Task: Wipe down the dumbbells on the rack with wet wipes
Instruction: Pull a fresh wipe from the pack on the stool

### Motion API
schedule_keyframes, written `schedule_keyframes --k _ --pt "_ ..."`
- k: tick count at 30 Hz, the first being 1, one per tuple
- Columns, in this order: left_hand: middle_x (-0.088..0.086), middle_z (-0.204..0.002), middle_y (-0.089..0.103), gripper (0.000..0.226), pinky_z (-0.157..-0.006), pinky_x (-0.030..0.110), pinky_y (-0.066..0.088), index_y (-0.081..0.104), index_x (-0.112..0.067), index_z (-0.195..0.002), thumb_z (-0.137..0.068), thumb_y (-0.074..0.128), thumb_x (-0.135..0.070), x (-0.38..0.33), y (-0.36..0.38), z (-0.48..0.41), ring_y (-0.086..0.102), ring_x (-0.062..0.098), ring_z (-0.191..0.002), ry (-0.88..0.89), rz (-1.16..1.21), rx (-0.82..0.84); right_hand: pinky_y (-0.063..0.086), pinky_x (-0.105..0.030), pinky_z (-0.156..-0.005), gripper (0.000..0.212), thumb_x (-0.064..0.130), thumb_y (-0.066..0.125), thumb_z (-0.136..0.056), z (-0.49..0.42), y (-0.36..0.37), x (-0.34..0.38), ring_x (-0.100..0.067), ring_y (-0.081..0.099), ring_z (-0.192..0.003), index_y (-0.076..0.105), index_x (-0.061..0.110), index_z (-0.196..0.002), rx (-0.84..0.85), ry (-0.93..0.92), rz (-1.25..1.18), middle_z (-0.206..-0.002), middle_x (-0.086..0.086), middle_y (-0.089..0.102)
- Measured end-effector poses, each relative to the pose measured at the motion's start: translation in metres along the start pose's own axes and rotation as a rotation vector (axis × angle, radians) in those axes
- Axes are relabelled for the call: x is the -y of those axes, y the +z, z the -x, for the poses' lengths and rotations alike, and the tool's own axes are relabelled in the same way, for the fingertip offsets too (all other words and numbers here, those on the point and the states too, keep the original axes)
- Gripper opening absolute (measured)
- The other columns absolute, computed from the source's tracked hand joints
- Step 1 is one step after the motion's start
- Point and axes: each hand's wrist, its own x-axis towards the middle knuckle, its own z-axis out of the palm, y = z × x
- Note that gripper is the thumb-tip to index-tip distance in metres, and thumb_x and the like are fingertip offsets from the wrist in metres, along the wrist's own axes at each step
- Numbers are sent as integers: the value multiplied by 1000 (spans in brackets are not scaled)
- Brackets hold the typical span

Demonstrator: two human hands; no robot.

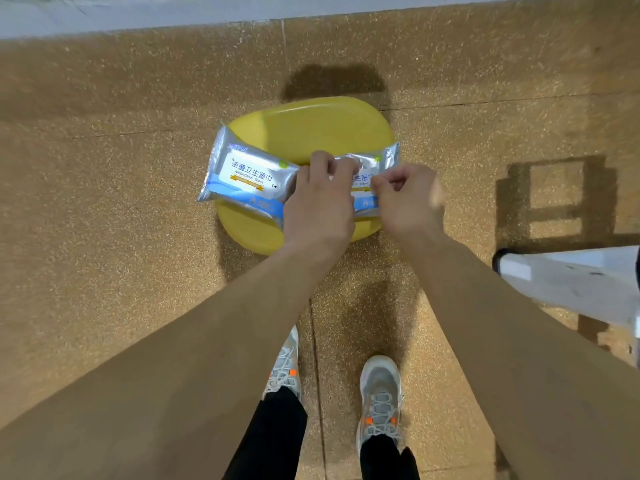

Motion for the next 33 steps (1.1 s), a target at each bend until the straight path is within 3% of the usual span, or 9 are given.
schedule_keyframes --k 4,8,12,16,20,23,27,31,33 --pt "3 -141 36 43 -84 34 42 50 -19 -130 -92 62 -35 -10 -2 6 38 25 -126 -56 -26 35 54 -31 -65 18 20 67 -95 2 3 8 -13 65 -66 71 22 -78 166 4 -76 -69 6 67" --pt "5 -144 34 51 -81 36 44 45 -12 -134 -91 61 -34 -15 -3 4 39 28 -128 -99 -68 48 49 -31 -62 19 13 65 -93 7 4 12 -12 62 -61 73 18 -76 276 -42 -154 -64 3 68" --pt "2 -142 37 45 -83 36 43 53 -15 -129 -94 62 -43 -13 -4 2 41 26 -124 -111 -31 50 50 -33 -71 24 26 62 -83 9 -2 13 -11 59 -67 77 8 -79 308 5 -342 -70 -1 70" --pt "-1 -141 41 26 -81 34 45 59 -20 -120 -96 59 -29 -9 -4 6 41 24 -123 -90 36 11 49 -34 -74 20 20 54 -95 18 9 15 -13 59 -74 68 18 -81 180 -87 -179 -78 6 68" --pt "-1 -128 53 7 -90 44 47 62 -17 -96 -97 55 -19 -8 -5 7 46 23 -117 -157 263 -35 36 -18 -79 8 9 49 -97 31 18 19 -10 46 -88 51 16 -96 -67 -216 -115 -107 -3 56" --pt "-2 -124 55 8 -89 40 46 62 -17 -86 -93 58 -18 -9 -6 9 46 22 -115 -152 307 -33 29 -14 -77 12 4 48 -95 32 20 17 -11 43 -90 47 17 -97 -111 -165 -127 -110 -4 51" --pt "-4 -126 52 3 -83 28 39 66 -19 -90 -91 66 -22 -3 1 9 46 20 -116 -120 214 -53 42 -24 -82 23 0 48 -89 27 18 14 -17 54 -95 49 19 -102 -106 -97 -98 -107 2 56" --pt "-5 -118 52 26 -82 28 39 61 -20 -96 -85 78 -37 -2 5 8 47 18 -112 -107 230 -89 48 -13 -62 34 -4 45 -87 14 3 5 -13 65 -94 53 25 -104 -12 97 -356 -98 9 66" --pt "-3 -118 53 37 -82 30 40 59 -18 -103 -83 77 -42 -4 8 7 48 20 -113 -110 204 -101 54 -22 -73 38 -6 45 -86 10 -3 3 -9 70 -93 55 27 -102 107 70 -353 -90 9 76"
